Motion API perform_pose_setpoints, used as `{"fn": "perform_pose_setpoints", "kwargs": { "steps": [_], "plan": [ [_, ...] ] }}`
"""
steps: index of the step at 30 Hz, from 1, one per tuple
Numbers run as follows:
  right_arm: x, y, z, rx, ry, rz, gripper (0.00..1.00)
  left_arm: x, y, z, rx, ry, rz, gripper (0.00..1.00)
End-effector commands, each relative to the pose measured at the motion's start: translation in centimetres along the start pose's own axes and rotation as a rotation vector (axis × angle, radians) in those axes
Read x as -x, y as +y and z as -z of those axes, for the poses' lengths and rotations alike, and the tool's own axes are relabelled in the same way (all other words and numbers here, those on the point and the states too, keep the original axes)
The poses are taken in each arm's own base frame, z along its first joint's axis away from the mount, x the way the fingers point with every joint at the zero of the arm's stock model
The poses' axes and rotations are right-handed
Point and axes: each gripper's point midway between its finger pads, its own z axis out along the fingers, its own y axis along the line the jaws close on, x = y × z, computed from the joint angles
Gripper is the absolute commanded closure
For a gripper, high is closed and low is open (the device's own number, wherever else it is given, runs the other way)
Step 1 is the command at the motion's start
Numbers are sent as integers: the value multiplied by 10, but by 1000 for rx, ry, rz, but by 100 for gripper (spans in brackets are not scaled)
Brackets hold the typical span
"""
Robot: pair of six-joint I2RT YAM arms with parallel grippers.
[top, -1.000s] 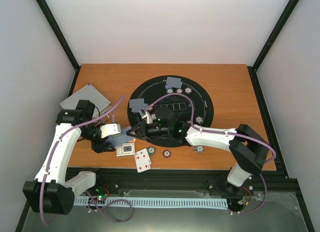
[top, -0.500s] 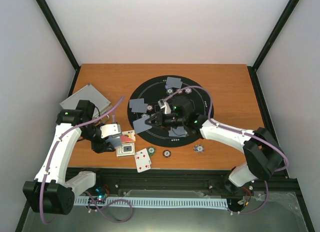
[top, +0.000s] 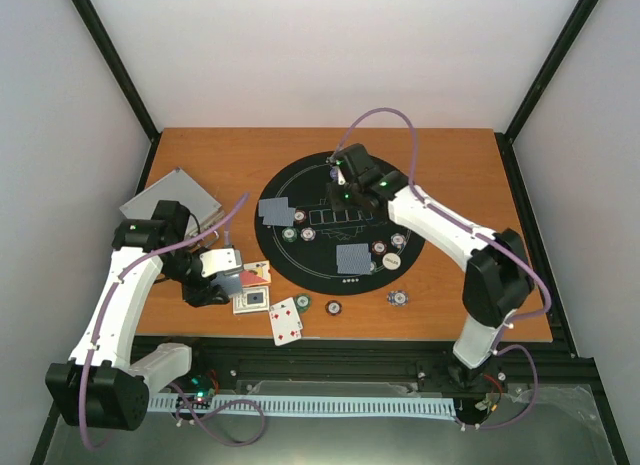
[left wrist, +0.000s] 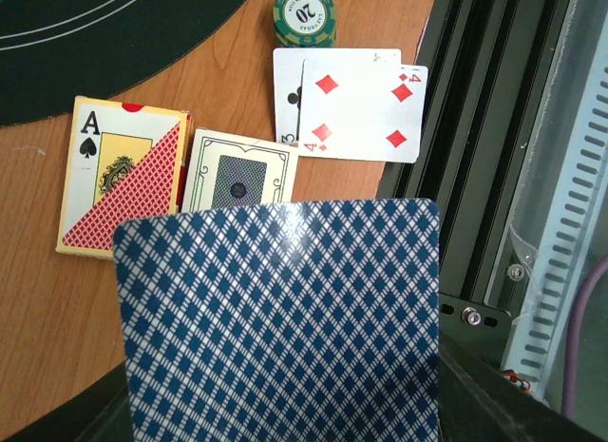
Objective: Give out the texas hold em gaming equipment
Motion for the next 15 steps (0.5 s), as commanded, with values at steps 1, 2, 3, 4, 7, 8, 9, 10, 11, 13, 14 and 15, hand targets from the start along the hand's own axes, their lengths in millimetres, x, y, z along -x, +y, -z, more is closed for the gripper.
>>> {"fn": "perform_pose_setpoints", "kwargs": {
  "steps": [1, 2, 3, 4, 7, 8, 9, 10, 11, 13, 14, 15],
  "plan": [
    [-1, -51, -19, -468, 11, 392, 97, 5, 1, 7, 20, -14, -11, 99],
    [2, -51, -24, -526, 6, 468, 97, 5, 1, 7, 19, -12, -12, 99],
    [5, -50, -29, -582, -3, 547, 97, 4, 1, 7, 20, -11, -11, 99],
    [5, -49, -35, -637, -4, 623, 97, 4, 2, 7, 22, -11, -11, 99],
    [8, -42, -52, -706, -20, 787, 97, 5, 4, 6, 20, -10, -7, 99],
    [8, -39, -58, -697, -25, 815, 97, 5, 4, 6, 18, -11, -4, 99],
    [7, -33, -65, -670, -33, 836, 97, 6, 4, 6, 16, -12, -3, 99],
    [3, -28, -72, -644, -29, 872, 97, 6, 5, 6, 15, -11, -1, 99],
    [-1, -23, -80, -624, -33, 905, 97, 6, 5, 7, 15, -10, -2, 99],
    [-13, -19, -95, -616, -21, 976, 97, 7, 6, 8, 18, -10, -4, 99],
    [-18, -19, -103, -610, -7, 1006, 97, 6, 6, 8, 20, -9, -6, 99],
    [-22, -19, -110, -609, 3, 1037, 97, 7, 6, 8, 21, -8, -6, 99]
  ]
}}
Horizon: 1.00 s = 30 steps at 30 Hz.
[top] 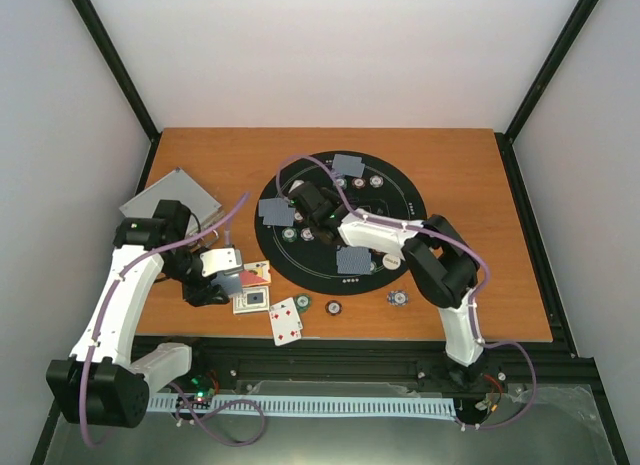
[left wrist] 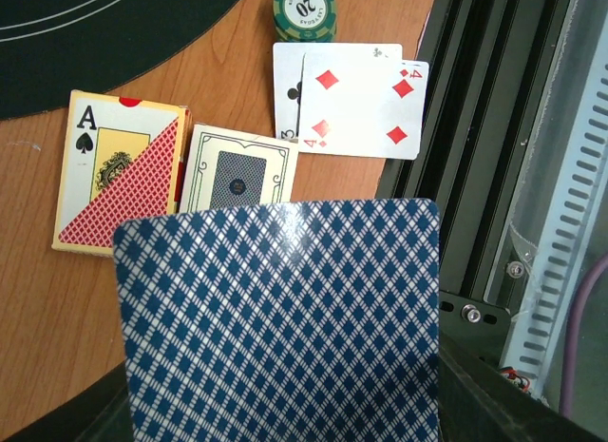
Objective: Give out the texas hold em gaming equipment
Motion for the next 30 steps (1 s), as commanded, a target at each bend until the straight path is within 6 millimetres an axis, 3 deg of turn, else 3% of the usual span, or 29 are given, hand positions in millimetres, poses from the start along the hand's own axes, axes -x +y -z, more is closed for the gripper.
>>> {"fn": "perform_pose_setpoints", "kwargs": {
  "steps": [1, 6, 9, 15, 17, 20, 22, 23, 27, 30],
  "plan": [
    [8, 14, -19, -60, -44, 172, 97, 8, 5, 10, 31, -16, -13, 99],
    [3, 36, -26, 6, -75, 241, 97, 7, 5, 11, 36, -12, -14, 99],
    [-11, 50, -27, 70, -38, 267, 95, 6, 4, 11, 39, -10, -16, 99],
    [-33, 62, -8, 169, -22, 249, 84, 6, 2, 12, 38, -15, -16, 99],
    [-37, 58, -4, 164, -10, 235, 76, 7, 1, 12, 36, -18, -15, 99],
    [-34, 48, 5, 153, -8, 166, 48, 7, 0, 12, 33, -20, -12, 99],
    [-29, 39, 13, 164, -21, 96, 45, 7, -1, 12, 35, -20, -12, 99],
    [-26, 35, 17, 175, -27, 60, 33, 7, -1, 12, 35, -19, -13, 99],
    [-14, 9, 34, 217, -60, -126, 29, 7, -2, 13, 39, -21, -14, 99],
    [-19, -11, 39, 237, -51, -286, 29, 6, -2, 13, 40, -22, -15, 99]
  ]
}}
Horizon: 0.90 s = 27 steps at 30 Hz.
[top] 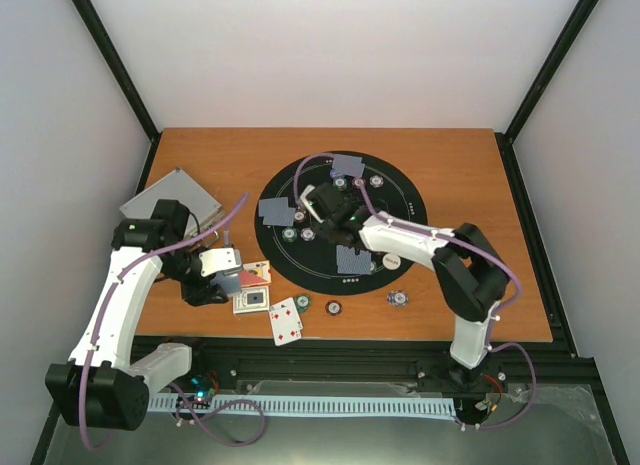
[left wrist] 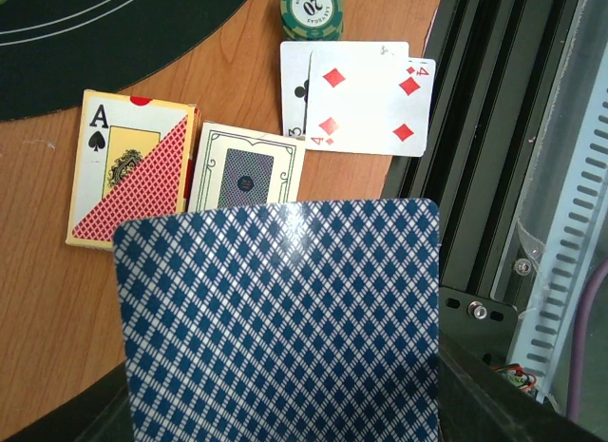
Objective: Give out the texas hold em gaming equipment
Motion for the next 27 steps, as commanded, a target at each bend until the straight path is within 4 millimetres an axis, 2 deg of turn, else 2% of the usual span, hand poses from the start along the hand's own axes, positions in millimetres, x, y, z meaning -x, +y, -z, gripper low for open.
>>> {"fn": "perform_pose_setpoints", "kwargs": {
  "steps": [1, 5, 11, 16, 27],
  "plan": [
    [2, -33, 21, 30, -28, -303, 29, 7, -3, 10, 20, -28, -9, 99],
    [-25, -29, 21, 105, 14, -495, 36, 7, -3, 8, 16, -31, -8, 99],
    [-60, -1, 3, 212, 98, -651, 47, 8, -2, 8, 13, -37, -8, 99],
    [-71, 14, -13, 261, 151, -694, 49, 6, -4, 5, 8, -36, -3, 99],
    [-85, 28, -28, 310, 191, -759, 54, 5, -3, 2, 7, -35, -5, 99]
  ]
}}
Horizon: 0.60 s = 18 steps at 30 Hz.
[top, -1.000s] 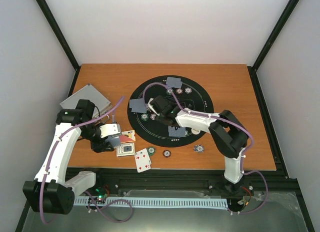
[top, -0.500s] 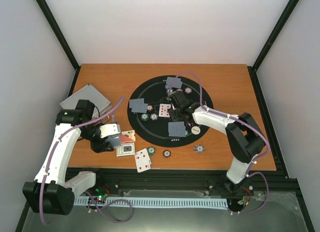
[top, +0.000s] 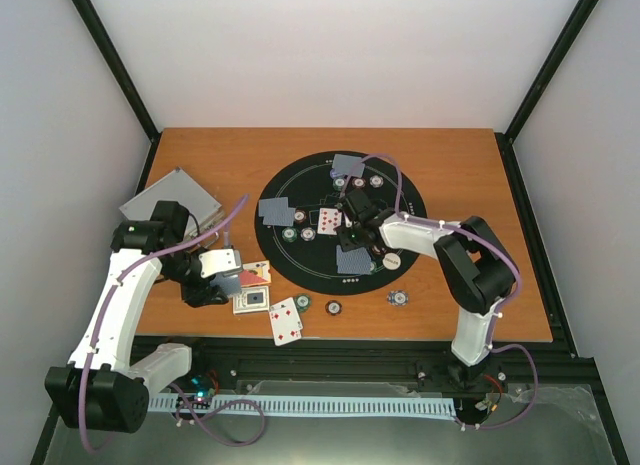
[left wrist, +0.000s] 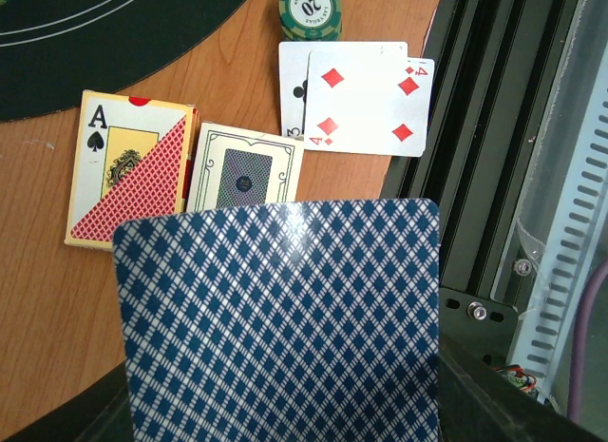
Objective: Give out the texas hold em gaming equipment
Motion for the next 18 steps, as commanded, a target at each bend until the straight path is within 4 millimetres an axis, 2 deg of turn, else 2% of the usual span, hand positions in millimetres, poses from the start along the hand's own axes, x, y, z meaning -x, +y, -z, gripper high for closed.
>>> {"fn": "perform_pose_setpoints", "kwargs": {
  "steps": [1, 8, 18],
  "plan": [
    [-6, -1, -10, 29, 14, -55, 55, 6, -2, 2, 1, -32, -2, 99],
    [-20, 0, -9, 48, 43, -69, 57, 6, -2, 3, 8, -33, -7, 99],
    [-40, 2, 8, 88, 52, -96, 61, 6, -4, 6, 13, -34, -14, 99]
  ]
}}
